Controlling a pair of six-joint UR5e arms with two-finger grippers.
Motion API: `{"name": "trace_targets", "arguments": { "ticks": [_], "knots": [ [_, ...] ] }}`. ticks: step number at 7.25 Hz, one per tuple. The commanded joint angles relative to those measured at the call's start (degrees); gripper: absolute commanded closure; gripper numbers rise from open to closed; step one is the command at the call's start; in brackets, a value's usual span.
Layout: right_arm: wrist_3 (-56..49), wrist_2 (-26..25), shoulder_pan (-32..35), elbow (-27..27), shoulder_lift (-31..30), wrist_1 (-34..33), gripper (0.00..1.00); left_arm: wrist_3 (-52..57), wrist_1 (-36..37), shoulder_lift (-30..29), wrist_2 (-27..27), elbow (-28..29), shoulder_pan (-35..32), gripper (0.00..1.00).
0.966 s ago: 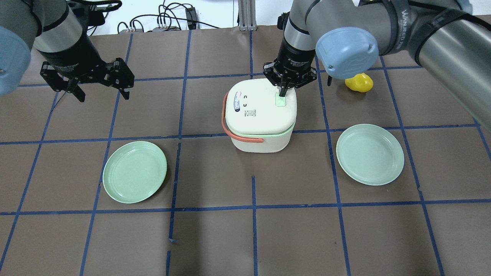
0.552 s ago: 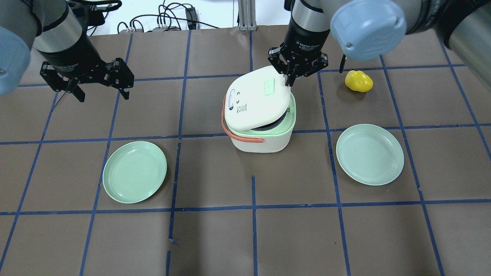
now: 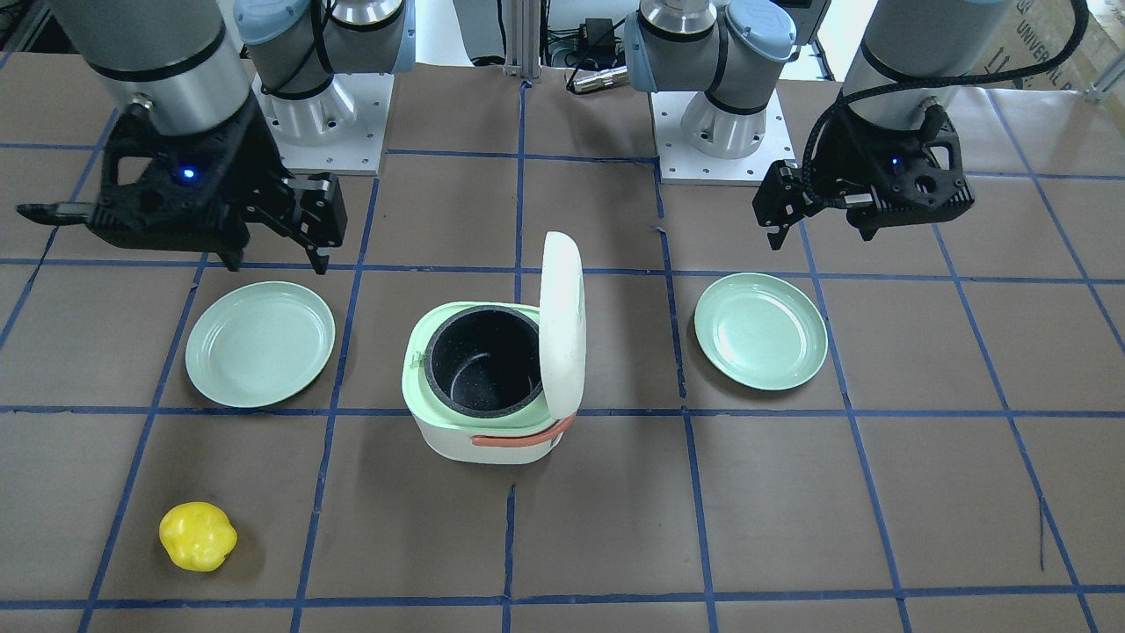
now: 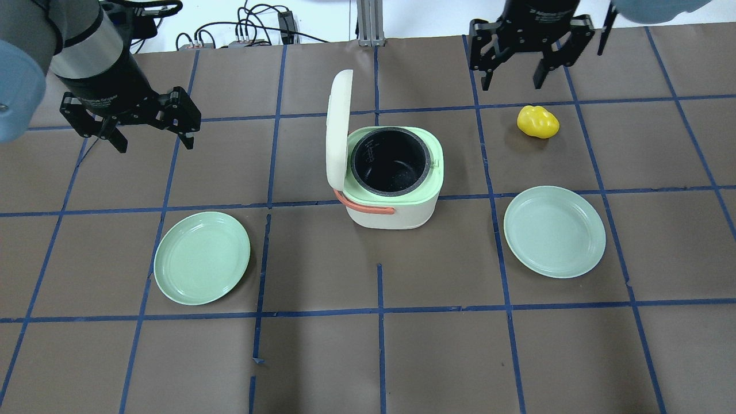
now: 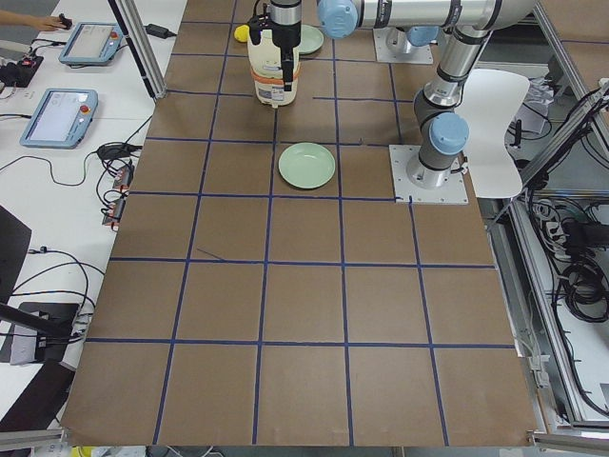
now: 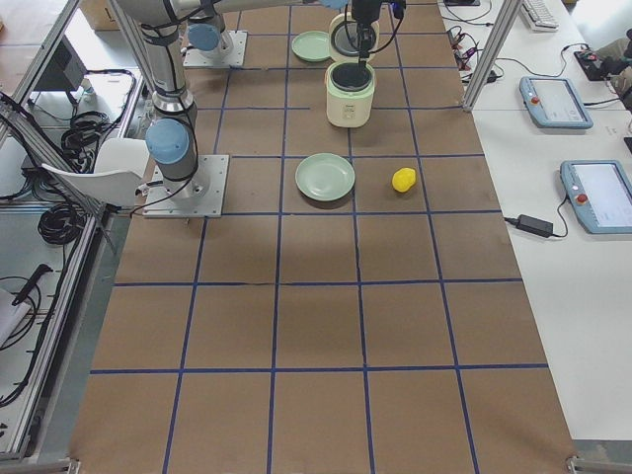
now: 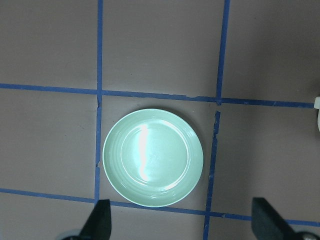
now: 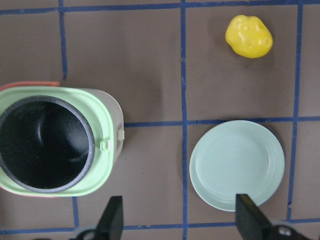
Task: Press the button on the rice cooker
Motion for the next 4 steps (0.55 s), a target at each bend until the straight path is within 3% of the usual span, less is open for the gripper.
{"name": "trace_targets", "arguments": {
  "ticks": [1,4],
  "knots": [
    [-7.75,-0.15,-6.47,2.37,-3.71,4.01,0.0,0.0,0.0,0.0,-0.07,0.0,0.0,0.0],
    [-8.57,0.46,-7.38,9.23,-8.63,3.66,0.0,0.0,0.0,0.0,0.02,0.0,0.0,0.0]
  ]
}}
